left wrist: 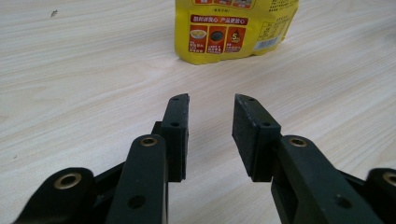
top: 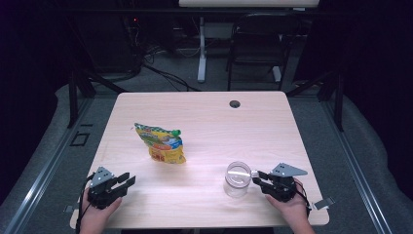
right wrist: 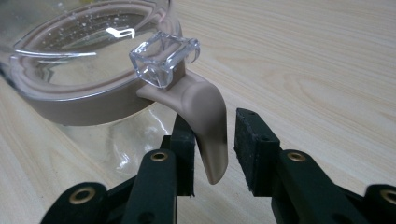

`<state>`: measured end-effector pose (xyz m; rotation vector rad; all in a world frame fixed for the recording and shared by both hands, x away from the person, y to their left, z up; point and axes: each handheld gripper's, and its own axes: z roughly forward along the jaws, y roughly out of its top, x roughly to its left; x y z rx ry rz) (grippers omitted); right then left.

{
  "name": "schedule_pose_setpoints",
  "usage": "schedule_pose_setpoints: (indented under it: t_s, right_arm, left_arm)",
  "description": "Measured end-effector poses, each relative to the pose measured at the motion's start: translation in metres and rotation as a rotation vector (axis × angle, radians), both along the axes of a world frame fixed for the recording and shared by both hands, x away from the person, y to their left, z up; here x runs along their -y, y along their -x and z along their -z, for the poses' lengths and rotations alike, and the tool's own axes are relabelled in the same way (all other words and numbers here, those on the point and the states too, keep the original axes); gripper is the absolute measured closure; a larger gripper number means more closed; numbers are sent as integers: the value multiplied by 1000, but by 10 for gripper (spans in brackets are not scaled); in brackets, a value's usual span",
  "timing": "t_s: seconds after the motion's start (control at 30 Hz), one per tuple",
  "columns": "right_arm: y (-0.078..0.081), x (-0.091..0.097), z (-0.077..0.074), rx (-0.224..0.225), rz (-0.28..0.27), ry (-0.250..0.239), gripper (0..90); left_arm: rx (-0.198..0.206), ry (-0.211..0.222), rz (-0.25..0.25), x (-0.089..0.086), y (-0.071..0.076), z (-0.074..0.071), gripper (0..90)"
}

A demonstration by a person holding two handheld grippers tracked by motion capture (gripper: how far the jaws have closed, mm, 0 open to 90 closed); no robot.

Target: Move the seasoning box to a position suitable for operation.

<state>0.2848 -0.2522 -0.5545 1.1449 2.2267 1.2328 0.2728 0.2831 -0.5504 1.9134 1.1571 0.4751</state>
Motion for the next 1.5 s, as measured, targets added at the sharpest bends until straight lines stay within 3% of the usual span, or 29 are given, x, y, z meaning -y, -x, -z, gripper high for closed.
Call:
schedule_pose_setpoints:
  t_s: [0.17,0.47,0.67,0.9,1.03,1.2,1.27,1.5]
  right_arm:
    - [6,3,-4,11,2,23,649]
    - [17,10,-13,11,4,-1,596]
    - [25,8,-22,34,-5,29,578]
    - [28,7,-30,21,48,-16,578]
    - [27,7,-32,2,63,-33,647]
    - [30,6,-44,31,115,-91,690]
    - [30,4,-49,45,142,-81,701]
    - [20,-5,-58,6,204,-45,746]
  left_arm:
    - [2,-2,1,0,1,-1,673]
    - [8,5,-10,0,2,-2,683]
    - [9,7,-8,2,1,-3,692]
    - [3,2,-3,4,2,-4,709]
    - [3,0,0,4,3,-4,711]
    - [8,-11,-5,5,4,-4,713]
    - [1,-20,-9,5,4,-4,716]
    - [12,-27,-5,7,6,-4,716]
